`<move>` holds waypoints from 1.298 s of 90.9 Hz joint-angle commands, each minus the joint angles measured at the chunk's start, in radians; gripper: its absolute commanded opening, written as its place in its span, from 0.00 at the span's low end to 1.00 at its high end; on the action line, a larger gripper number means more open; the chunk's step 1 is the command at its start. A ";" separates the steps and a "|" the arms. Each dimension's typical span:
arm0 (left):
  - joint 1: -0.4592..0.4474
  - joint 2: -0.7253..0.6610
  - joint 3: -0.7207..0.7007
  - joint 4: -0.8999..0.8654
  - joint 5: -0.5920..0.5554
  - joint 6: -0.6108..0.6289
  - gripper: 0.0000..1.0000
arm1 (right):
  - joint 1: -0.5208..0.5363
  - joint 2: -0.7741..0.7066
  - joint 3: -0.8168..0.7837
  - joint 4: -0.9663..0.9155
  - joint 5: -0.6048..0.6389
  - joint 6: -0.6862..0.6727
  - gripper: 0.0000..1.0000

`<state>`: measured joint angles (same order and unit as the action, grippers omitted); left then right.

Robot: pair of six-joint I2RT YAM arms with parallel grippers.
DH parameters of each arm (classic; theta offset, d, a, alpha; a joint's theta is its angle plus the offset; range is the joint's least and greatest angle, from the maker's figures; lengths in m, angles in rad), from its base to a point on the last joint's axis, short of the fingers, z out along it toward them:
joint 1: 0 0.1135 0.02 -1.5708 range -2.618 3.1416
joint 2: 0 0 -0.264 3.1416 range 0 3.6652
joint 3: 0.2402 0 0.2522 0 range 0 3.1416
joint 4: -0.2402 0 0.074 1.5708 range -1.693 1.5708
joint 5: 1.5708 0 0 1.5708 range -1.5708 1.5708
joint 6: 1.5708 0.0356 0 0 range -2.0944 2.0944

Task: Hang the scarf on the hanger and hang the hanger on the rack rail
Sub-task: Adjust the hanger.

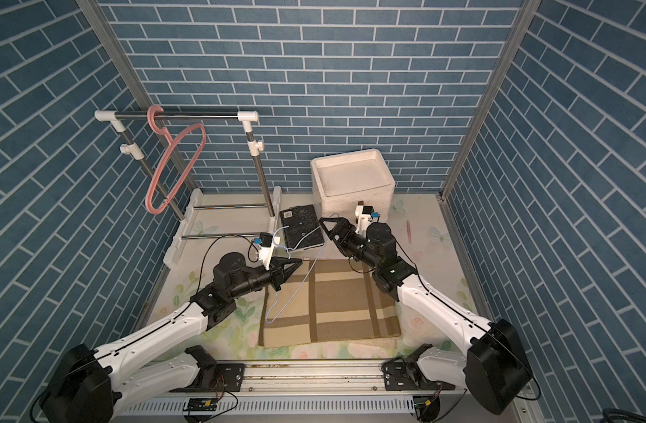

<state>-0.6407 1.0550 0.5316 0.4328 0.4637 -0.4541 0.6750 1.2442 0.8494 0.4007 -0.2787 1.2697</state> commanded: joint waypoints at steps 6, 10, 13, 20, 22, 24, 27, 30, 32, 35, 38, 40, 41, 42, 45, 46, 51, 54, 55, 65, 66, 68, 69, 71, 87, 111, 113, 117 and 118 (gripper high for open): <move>-0.017 0.017 0.020 0.067 -0.009 0.015 0.00 | 0.060 0.078 0.027 0.072 0.039 0.090 0.83; -0.018 0.021 0.022 0.070 -0.010 0.015 0.00 | 0.070 0.096 0.033 0.079 0.030 0.102 0.83; -0.019 0.026 0.023 0.074 -0.010 0.014 0.00 | 0.079 0.109 0.037 0.087 0.023 0.112 0.82; -0.022 0.038 0.027 0.082 -0.008 0.017 0.00 | 0.094 0.140 0.045 0.104 0.012 0.127 0.79; -0.023 0.040 0.029 0.082 -0.008 0.016 0.00 | 0.096 0.147 0.048 0.112 0.008 0.128 0.77; -0.025 0.045 0.031 0.081 -0.007 0.018 0.00 | 0.098 0.154 0.051 0.119 0.002 0.129 0.73; -0.027 0.050 0.034 0.079 -0.006 0.020 0.00 | 0.101 0.162 0.058 0.126 -0.004 0.128 0.67; -0.027 0.056 0.036 0.078 -0.005 0.021 0.00 | 0.102 0.170 0.065 0.125 -0.009 0.127 0.60; -0.028 0.058 0.036 0.078 -0.005 0.021 0.00 | 0.102 0.172 0.068 0.125 -0.010 0.127 0.55; -0.028 0.060 0.034 0.082 -0.005 0.020 0.00 | 0.103 0.174 0.068 0.121 -0.012 0.127 0.49; -0.029 0.062 0.031 0.085 -0.007 0.020 0.00 | 0.103 0.174 0.067 0.114 -0.011 0.128 0.41; -0.030 0.063 0.031 0.089 -0.007 0.020 0.00 | 0.102 0.173 0.064 0.104 -0.009 0.127 0.37; -0.030 0.064 0.031 0.089 -0.009 0.020 0.00 | 0.102 0.172 0.063 0.102 -0.009 0.128 0.34; -0.030 0.064 0.030 0.090 -0.009 0.021 0.00 | 0.103 0.171 0.062 0.098 -0.007 0.128 0.32; -0.030 0.066 0.029 0.092 -0.012 0.021 0.00 | 0.103 0.169 0.060 0.088 -0.004 0.127 0.25; -0.030 0.066 0.029 0.093 -0.013 0.021 0.00 | 0.102 0.168 0.059 0.085 -0.004 0.127 0.22; -0.030 0.068 0.030 0.092 -0.018 0.023 0.03 | 0.102 0.165 0.059 0.072 0.001 0.126 0.11; -0.030 0.069 0.031 0.093 -0.019 0.024 0.06 | 0.101 0.163 0.059 0.067 0.004 0.124 0.03; -0.030 0.069 0.031 0.092 -0.019 0.024 0.08 | 0.101 0.163 0.059 0.065 0.005 0.123 0.01; -0.031 0.065 0.047 0.046 -0.020 0.051 0.27 | 0.100 0.156 0.071 0.031 0.015 0.100 0.00; -0.031 0.063 0.051 0.037 -0.020 0.055 0.30 | 0.099 0.155 0.073 0.025 0.018 0.096 0.00; -0.031 0.060 0.057 0.022 -0.022 0.063 0.34 | 0.098 0.152 0.077 0.012 0.023 0.088 0.00; -0.030 0.059 0.060 0.015 -0.024 0.068 0.36 | 0.098 0.149 0.078 0.006 0.027 0.083 0.00; -0.030 0.052 0.064 -0.008 -0.028 0.076 0.41 | 0.098 0.145 0.083 -0.007 0.033 0.074 0.00; -0.027 -0.038 0.061 -0.100 -0.102 0.112 0.73 | 0.077 0.106 0.068 -0.071 0.079 0.052 0.00; -0.028 -0.131 0.030 -0.073 -0.180 0.121 0.89 | 0.064 0.094 0.048 -0.082 0.076 0.053 0.00; -0.028 -0.128 0.035 -0.073 -0.184 0.122 0.89 | 0.063 0.097 0.049 -0.081 0.071 0.053 0.00; -0.027 -0.119 0.050 -0.079 -0.191 0.127 0.89 | 0.063 0.103 0.051 -0.078 0.060 0.053 0.00; -0.027 -0.115 0.054 -0.082 -0.194 0.129 0.89 | 0.063 0.105 0.051 -0.076 0.057 0.053 0.00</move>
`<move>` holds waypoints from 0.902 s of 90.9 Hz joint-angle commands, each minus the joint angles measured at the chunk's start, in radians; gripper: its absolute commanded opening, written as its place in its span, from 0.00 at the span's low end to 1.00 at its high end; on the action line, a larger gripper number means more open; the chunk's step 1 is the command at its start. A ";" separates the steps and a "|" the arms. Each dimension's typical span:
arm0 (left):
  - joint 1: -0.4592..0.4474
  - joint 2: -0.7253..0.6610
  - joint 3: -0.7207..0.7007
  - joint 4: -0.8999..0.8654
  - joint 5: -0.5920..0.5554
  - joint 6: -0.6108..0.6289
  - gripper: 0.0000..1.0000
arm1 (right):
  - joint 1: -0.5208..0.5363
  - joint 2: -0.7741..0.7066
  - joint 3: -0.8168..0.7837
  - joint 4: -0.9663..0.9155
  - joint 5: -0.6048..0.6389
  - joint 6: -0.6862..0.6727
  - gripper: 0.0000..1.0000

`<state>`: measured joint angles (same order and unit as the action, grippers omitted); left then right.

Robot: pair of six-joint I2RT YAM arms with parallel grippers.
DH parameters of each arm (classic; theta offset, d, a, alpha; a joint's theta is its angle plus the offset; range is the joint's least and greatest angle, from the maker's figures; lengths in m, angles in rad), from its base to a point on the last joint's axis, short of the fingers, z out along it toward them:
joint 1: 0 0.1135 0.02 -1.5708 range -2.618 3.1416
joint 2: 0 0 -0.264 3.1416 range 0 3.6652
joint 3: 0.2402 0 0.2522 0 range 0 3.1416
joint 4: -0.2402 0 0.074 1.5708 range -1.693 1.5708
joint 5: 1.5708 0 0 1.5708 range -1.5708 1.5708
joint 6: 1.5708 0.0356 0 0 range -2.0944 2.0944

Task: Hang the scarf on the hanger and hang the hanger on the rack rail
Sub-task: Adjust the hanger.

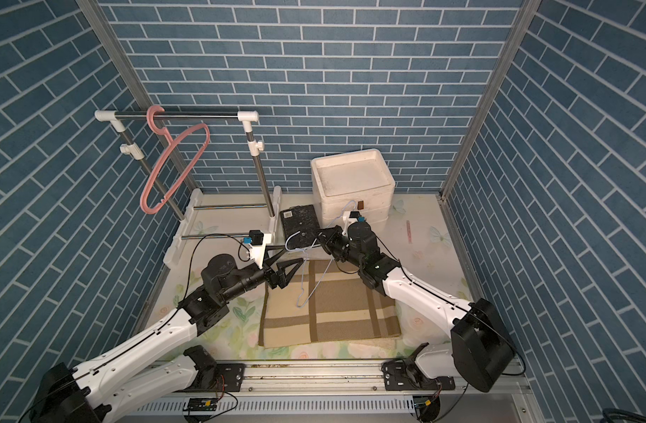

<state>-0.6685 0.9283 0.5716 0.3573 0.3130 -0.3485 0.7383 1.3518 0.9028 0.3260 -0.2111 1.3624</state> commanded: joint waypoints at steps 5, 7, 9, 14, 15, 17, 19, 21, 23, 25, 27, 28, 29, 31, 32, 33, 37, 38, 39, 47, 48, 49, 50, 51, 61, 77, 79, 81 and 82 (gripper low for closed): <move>0.000 0.027 0.034 -0.022 -0.066 0.030 0.88 | 0.000 0.002 0.000 0.002 -0.020 -0.040 0.00; 0.001 0.031 0.040 -0.026 -0.074 0.033 0.88 | 0.000 0.003 0.002 0.003 -0.021 -0.040 0.00; 0.000 0.037 0.046 -0.028 -0.083 0.036 0.87 | -0.001 0.003 0.001 0.003 -0.023 -0.041 0.00; 0.001 0.045 0.051 -0.027 -0.107 0.037 0.86 | -0.002 0.000 0.001 0.003 -0.023 -0.042 0.00; 0.000 0.048 0.052 -0.024 -0.109 0.039 0.86 | -0.002 0.000 0.002 0.003 -0.023 -0.043 0.00; 0.001 0.051 0.053 -0.019 -0.111 0.041 0.86 | -0.002 0.000 0.002 0.003 -0.023 -0.044 0.00; 0.001 0.057 0.056 -0.012 -0.112 0.045 0.85 | -0.002 -0.001 0.001 0.004 -0.023 -0.045 0.00; 0.001 0.063 0.059 -0.010 -0.112 0.047 0.83 | -0.002 0.001 0.001 0.004 -0.025 -0.045 0.00; 0.000 0.069 0.064 -0.005 -0.109 0.050 0.81 | -0.001 0.002 0.000 0.003 -0.027 -0.045 0.00; 0.001 0.072 0.069 -0.001 -0.106 0.051 0.79 | -0.001 0.004 0.000 0.002 -0.031 -0.045 0.00; 0.000 0.080 0.078 0.002 -0.100 0.053 0.77 | -0.003 0.005 -0.001 0.002 -0.033 -0.044 0.00; 0.001 0.084 0.081 0.003 -0.095 0.053 0.76 | -0.003 0.006 -0.002 0.001 -0.033 -0.043 0.00; 0.001 0.087 0.087 0.004 -0.091 0.054 0.75 | -0.002 0.006 -0.002 0.000 -0.034 -0.043 0.00; 0.000 0.096 0.095 0.006 -0.081 0.055 0.72 | -0.003 0.007 -0.002 0.001 -0.035 -0.043 0.00; 0.000 0.100 0.099 0.007 -0.073 0.056 0.70 | -0.002 0.007 -0.001 0.001 -0.036 -0.043 0.00; 0.001 0.103 0.102 0.008 -0.067 0.057 0.70 | -0.003 0.007 -0.002 0.000 -0.036 -0.043 0.00; 0.000 0.123 0.122 0.007 -0.038 0.061 0.64 | -0.002 0.009 -0.003 0.001 -0.037 -0.043 0.00; 0.000 0.130 0.126 0.005 -0.032 0.061 0.63 | -0.002 0.009 -0.003 0.002 -0.035 -0.043 0.00; 0.001 0.136 0.132 0.003 -0.028 0.062 0.61 | -0.002 0.009 -0.004 0.001 -0.036 -0.043 0.00; 0.001 0.176 0.163 -0.021 0.000 0.068 0.48 | -0.002 0.011 -0.004 0.001 -0.040 -0.043 0.00; 0.001 0.181 0.166 -0.023 0.001 0.069 0.46 | -0.002 0.011 -0.004 0.001 -0.041 -0.044 0.00; 0.001 0.186 0.168 -0.025 0.003 0.070 0.44 | -0.001 0.011 -0.004 0.002 -0.041 -0.044 0.00; 0.001 0.190 0.171 -0.028 0.005 0.070 0.43 | -0.002 0.011 -0.004 0.001 -0.042 -0.044 0.00; 0.001 0.194 0.173 -0.031 0.006 0.071 0.42 | -0.002 0.010 -0.004 0.001 -0.041 -0.044 0.00; 0.001 0.219 0.181 -0.039 0.017 0.070 0.35 | -0.002 0.004 -0.010 0.002 -0.036 -0.045 0.00; 0.001 0.216 0.176 -0.052 0.007 0.071 0.37 | -0.004 -0.005 -0.017 0.001 -0.029 -0.044 0.00; 0.001 0.215 0.174 -0.058 0.004 0.073 0.38 | -0.005 -0.006 -0.017 0.001 -0.028 -0.044 0.00; 0.001 0.213 0.173 -0.062 0.001 0.074 0.38 | -0.006 -0.008 -0.018 -0.001 -0.028 -0.043 0.00; 0.001 0.212 0.173 -0.063 -0.001 0.076 0.38 | -0.006 -0.008 -0.018 -0.001 -0.027 -0.043 0.00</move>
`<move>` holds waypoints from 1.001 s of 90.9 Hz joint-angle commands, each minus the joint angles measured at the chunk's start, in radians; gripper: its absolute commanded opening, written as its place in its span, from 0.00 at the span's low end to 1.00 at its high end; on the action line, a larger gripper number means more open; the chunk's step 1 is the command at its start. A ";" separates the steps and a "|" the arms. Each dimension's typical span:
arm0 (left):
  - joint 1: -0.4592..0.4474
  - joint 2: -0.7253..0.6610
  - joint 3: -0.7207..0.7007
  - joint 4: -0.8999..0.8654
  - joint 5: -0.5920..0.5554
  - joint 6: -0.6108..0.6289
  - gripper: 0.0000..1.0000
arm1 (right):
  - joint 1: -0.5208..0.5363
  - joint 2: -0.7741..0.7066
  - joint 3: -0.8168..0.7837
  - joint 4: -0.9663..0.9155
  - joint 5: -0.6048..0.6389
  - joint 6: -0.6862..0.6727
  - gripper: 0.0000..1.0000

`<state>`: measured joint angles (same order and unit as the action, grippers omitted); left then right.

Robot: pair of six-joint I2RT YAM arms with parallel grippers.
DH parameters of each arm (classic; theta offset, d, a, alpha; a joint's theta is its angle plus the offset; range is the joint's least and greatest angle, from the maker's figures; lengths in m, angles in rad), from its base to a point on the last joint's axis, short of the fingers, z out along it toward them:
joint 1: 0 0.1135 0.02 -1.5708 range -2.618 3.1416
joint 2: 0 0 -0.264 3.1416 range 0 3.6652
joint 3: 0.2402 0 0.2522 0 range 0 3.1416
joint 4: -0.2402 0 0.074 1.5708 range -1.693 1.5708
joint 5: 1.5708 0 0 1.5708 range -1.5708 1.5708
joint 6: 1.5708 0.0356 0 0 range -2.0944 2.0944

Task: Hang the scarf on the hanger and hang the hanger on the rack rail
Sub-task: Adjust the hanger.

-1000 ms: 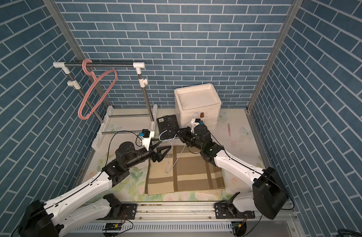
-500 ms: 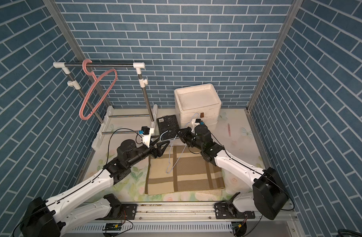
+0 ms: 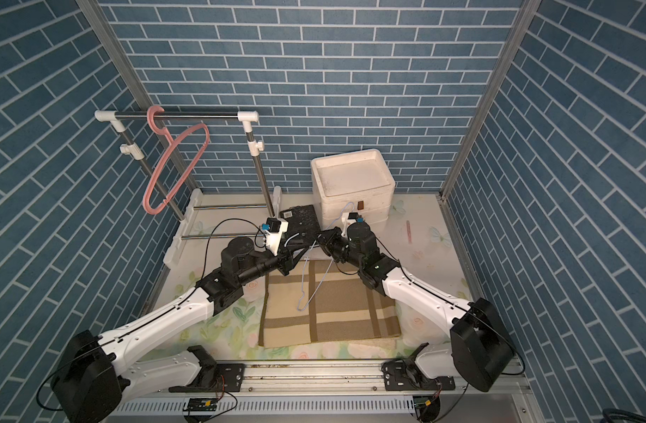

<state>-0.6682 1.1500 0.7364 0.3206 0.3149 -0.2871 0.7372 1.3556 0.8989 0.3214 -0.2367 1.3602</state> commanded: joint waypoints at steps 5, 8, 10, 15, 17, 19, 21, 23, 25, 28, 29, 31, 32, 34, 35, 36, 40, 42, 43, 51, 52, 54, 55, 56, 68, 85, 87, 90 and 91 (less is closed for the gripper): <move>0.001 -0.018 0.003 -0.037 -0.012 0.018 0.38 | -0.005 -0.013 -0.016 0.004 0.000 -0.041 0.00; 0.000 -0.020 -0.001 -0.040 -0.017 0.019 0.38 | -0.005 -0.014 -0.016 0.002 0.001 -0.041 0.00; 0.000 -0.023 -0.003 -0.042 -0.019 0.021 0.38 | -0.006 -0.015 -0.016 0.002 0.002 -0.041 0.00; 0.000 -0.026 -0.007 -0.048 -0.020 0.023 0.37 | -0.007 -0.015 -0.018 0.002 0.004 -0.039 0.00; 0.000 -0.026 -0.008 -0.051 -0.020 0.023 0.37 | -0.007 -0.015 -0.018 0.003 0.005 -0.039 0.00; 0.000 -0.027 -0.008 -0.056 -0.020 0.025 0.36 | -0.007 -0.016 -0.018 0.006 0.005 -0.039 0.00; 0.000 -0.026 -0.008 -0.057 -0.019 0.027 0.35 | -0.007 -0.016 -0.017 0.007 0.005 -0.038 0.00; 0.001 -0.026 -0.007 -0.060 -0.019 0.028 0.34 | -0.007 -0.017 -0.016 0.006 0.005 -0.039 0.00; 0.000 -0.025 -0.006 -0.064 -0.019 0.031 0.32 | -0.007 -0.018 -0.015 0.007 0.005 -0.039 0.00; 0.000 -0.024 -0.005 -0.069 -0.018 0.034 0.30 | -0.007 -0.019 -0.014 0.006 0.005 -0.040 0.00; 0.000 -0.023 -0.005 -0.070 -0.018 0.034 0.29 | -0.007 -0.019 -0.014 0.006 0.004 -0.040 0.00; 0.001 -0.022 -0.005 -0.071 -0.018 0.035 0.26 | -0.007 -0.019 -0.015 0.003 0.003 -0.039 0.00; 0.001 -0.022 -0.004 -0.072 -0.017 0.035 0.25 | -0.007 -0.020 -0.015 0.003 0.003 -0.039 0.00; 0.000 -0.021 -0.003 -0.072 -0.017 0.035 0.23 | -0.007 -0.022 -0.017 0.002 0.003 -0.039 0.00; 0.000 -0.021 -0.003 -0.072 -0.015 0.035 0.22 | -0.007 -0.022 -0.018 0.001 0.003 -0.039 0.00; 0.000 -0.021 -0.003 -0.072 -0.015 0.035 0.20 | -0.007 -0.022 -0.019 0.001 0.003 -0.040 0.00; 0.001 -0.020 -0.002 -0.071 -0.012 0.034 0.16 | -0.007 -0.025 -0.024 0.001 0.004 -0.040 0.00; 0.001 -0.020 -0.001 -0.073 -0.011 0.033 0.14 | -0.007 -0.027 -0.025 0.001 0.005 -0.042 0.00; 0.000 -0.019 -0.001 -0.074 -0.011 0.033 0.12 | -0.007 -0.028 -0.026 0.000 0.005 -0.043 0.00; 0.000 -0.018 0.015 -0.093 -0.013 0.022 0.04 | -0.011 -0.037 -0.025 -0.008 0.008 -0.069 0.00; 0.000 -0.018 0.017 -0.096 -0.014 0.019 0.03 | -0.012 -0.038 -0.023 -0.014 0.007 -0.076 0.00; 0.001 -0.018 0.023 -0.104 -0.018 0.013 0.02 | -0.015 -0.042 -0.021 -0.025 0.008 -0.090 0.00; 0.001 -0.018 0.025 -0.110 -0.021 0.007 0.02 | -0.016 -0.044 -0.020 -0.031 0.007 -0.098 0.01; 0.001 -0.018 0.028 -0.116 -0.025 0.002 0.01 | -0.017 -0.046 -0.018 -0.037 0.008 -0.107 0.03; 0.001 -0.014 0.057 -0.181 -0.053 -0.072 0.00 | -0.038 -0.085 0.003 -0.156 0.033 -0.261 0.23; 0.000 -0.030 0.040 -0.225 -0.067 -0.193 0.00 | -0.100 -0.157 -0.005 -0.336 0.021 -0.496 0.47; 0.001 -0.034 0.036 -0.227 -0.073 -0.206 0.00 | -0.112 -0.167 -0.010 -0.353 0.015 -0.527 0.49; 0.001 -0.041 0.027 -0.225 -0.078 -0.226 0.00 | -0.132 -0.186 -0.014 -0.386 0.009 -0.575 0.52; 0.000 -0.044 0.024 -0.225 -0.078 -0.233 0.00 | -0.139 -0.190 -0.014 -0.402 0.009 -0.589 0.52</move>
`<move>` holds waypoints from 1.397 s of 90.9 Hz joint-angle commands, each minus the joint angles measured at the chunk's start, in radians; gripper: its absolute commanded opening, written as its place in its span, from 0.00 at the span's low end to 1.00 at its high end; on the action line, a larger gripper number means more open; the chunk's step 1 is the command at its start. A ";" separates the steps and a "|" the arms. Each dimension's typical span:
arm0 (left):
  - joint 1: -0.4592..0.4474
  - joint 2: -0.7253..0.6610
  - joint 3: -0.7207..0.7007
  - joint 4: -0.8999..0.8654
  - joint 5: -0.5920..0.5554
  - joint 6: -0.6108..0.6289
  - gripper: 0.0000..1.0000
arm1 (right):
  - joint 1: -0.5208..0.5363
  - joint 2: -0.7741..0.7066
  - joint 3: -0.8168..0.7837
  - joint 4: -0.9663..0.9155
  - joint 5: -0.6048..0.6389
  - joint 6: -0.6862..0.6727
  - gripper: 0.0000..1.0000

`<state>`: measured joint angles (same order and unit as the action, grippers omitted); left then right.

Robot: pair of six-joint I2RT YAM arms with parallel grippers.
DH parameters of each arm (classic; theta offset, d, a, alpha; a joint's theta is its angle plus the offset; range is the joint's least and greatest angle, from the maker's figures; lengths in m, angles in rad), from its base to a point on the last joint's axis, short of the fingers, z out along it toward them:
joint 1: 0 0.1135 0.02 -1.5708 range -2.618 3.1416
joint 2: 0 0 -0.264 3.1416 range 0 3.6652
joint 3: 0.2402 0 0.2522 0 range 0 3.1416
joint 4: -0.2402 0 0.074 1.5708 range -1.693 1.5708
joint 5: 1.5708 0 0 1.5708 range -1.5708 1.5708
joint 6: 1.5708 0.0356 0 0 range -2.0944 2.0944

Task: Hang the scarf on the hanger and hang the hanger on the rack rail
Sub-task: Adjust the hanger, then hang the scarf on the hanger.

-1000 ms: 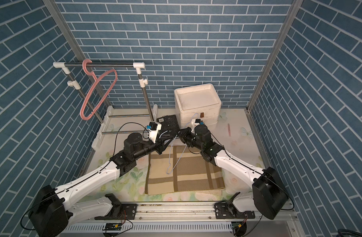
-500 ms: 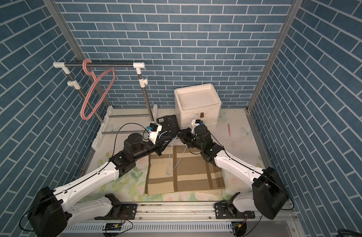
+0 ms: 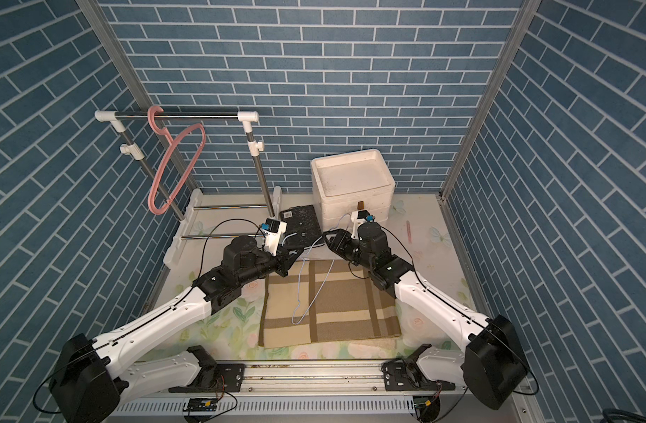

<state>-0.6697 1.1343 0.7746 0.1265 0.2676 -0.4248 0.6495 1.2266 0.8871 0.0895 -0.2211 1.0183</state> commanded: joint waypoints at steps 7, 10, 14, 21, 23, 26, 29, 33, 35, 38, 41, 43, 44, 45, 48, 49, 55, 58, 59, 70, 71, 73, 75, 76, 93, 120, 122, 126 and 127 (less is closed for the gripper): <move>0.002 -0.045 -0.040 -0.015 -0.022 -0.138 0.00 | -0.111 -0.106 -0.007 -0.268 -0.003 -0.349 0.59; 0.001 -0.048 -0.054 -0.008 -0.015 -0.158 0.00 | -0.141 -0.123 -0.010 -0.318 0.011 -0.381 0.61; 0.002 -0.052 -0.068 -0.004 -0.009 -0.181 0.00 | -0.190 -0.147 -0.021 -0.371 0.025 -0.417 0.64; 0.002 -0.051 -0.094 0.004 -0.007 -0.211 0.00 | -0.286 -0.176 -0.055 -0.437 0.026 -0.455 0.66; 0.002 -0.049 -0.102 0.008 -0.009 -0.219 0.00 | -0.313 -0.182 -0.070 -0.445 0.015 -0.463 0.67; 0.002 -0.046 -0.110 0.015 -0.013 -0.231 0.00 | -0.352 -0.186 -0.091 -0.456 -0.008 -0.471 0.67; 0.002 -0.044 -0.121 0.025 -0.019 -0.246 0.00 | -0.389 -0.185 -0.111 -0.467 -0.029 -0.472 0.67; 0.002 -0.040 -0.131 0.038 -0.026 -0.266 0.00 | -0.434 -0.181 -0.137 -0.474 -0.066 -0.477 0.67; 0.002 -0.036 -0.134 0.046 -0.030 -0.276 0.00 | -0.450 -0.176 -0.149 -0.477 -0.079 -0.479 0.67; 0.002 -0.032 -0.140 0.054 -0.037 -0.288 0.00 | -0.470 -0.167 -0.167 -0.482 -0.089 -0.481 0.68; 0.002 -0.027 -0.144 0.061 -0.044 -0.299 0.00 | -0.483 -0.158 -0.185 -0.483 -0.091 -0.483 0.68; 0.002 -0.023 -0.146 0.062 -0.048 -0.306 0.00 | -0.489 -0.150 -0.198 -0.484 -0.091 -0.484 0.68; 0.002 -0.022 -0.147 0.062 -0.049 -0.310 0.00 | -0.492 -0.145 -0.204 -0.485 -0.090 -0.484 0.68; 0.001 -0.019 -0.147 0.062 -0.051 -0.313 0.00 | -0.494 -0.142 -0.209 -0.486 -0.087 -0.485 0.68; 0.002 -0.012 -0.149 0.062 -0.053 -0.320 0.00 | -0.497 -0.131 -0.222 -0.490 -0.077 -0.488 0.69; 0.002 -0.010 -0.149 0.062 -0.053 -0.322 0.00 | -0.497 -0.126 -0.227 -0.490 -0.073 -0.490 0.69; 0.002 0.002 -0.152 0.061 -0.053 -0.330 0.00 | -0.498 -0.098 -0.247 -0.504 -0.031 -0.507 0.70; 0.003 0.007 -0.154 0.061 -0.054 -0.335 0.00 | -0.498 -0.085 -0.257 -0.508 -0.012 -0.517 0.70; 0.003 0.008 -0.155 0.061 -0.055 -0.336 0.00 | -0.498 -0.080 -0.260 -0.510 -0.008 -0.519 0.71; 0.003 0.023 -0.160 0.058 -0.062 -0.341 0.00 | -0.498 -0.034 -0.296 -0.497 -0.020 -0.528 0.72; 0.003 0.024 -0.160 0.058 -0.062 -0.342 0.00 | -0.498 -0.031 -0.299 -0.496 -0.024 -0.528 0.72; 0.004 0.025 -0.160 0.055 -0.064 -0.340 0.00 | -0.497 -0.025 -0.306 -0.490 -0.035 -0.526 0.72; 0.003 0.027 -0.160 0.053 -0.066 -0.339 0.00 | -0.497 -0.022 -0.313 -0.486 -0.045 -0.523 0.72; 0.004 0.028 -0.161 0.053 -0.067 -0.339 0.00 | -0.498 -0.021 -0.316 -0.483 -0.051 -0.521 0.72; 0.004 0.036 -0.167 0.055 -0.072 -0.340 0.00 | -0.497 -0.020 -0.348 -0.461 -0.090 -0.502 0.67; 0.004 0.053 -0.165 0.047 -0.066 -0.337 0.00 | -0.471 -0.057 -0.274 -0.494 -0.169 -0.461 0.50; 0.003 0.055 -0.165 0.047 -0.065 -0.336 0.00 | -0.465 -0.057 -0.266 -0.498 -0.169 -0.459 0.50; 0.004 0.056 -0.163 0.047 -0.066 -0.334 0.00 | -0.450 -0.058 -0.258 -0.506 -0.165 -0.456 0.50; 0.003 0.058 -0.163 0.047 -0.066 -0.334 0.00 | -0.447 -0.058 -0.255 -0.509 -0.165 -0.456 0.50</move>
<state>-0.6697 1.1862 0.6220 0.1596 0.2050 -0.7643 0.1730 1.1885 0.5831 -0.3927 -0.3565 0.5457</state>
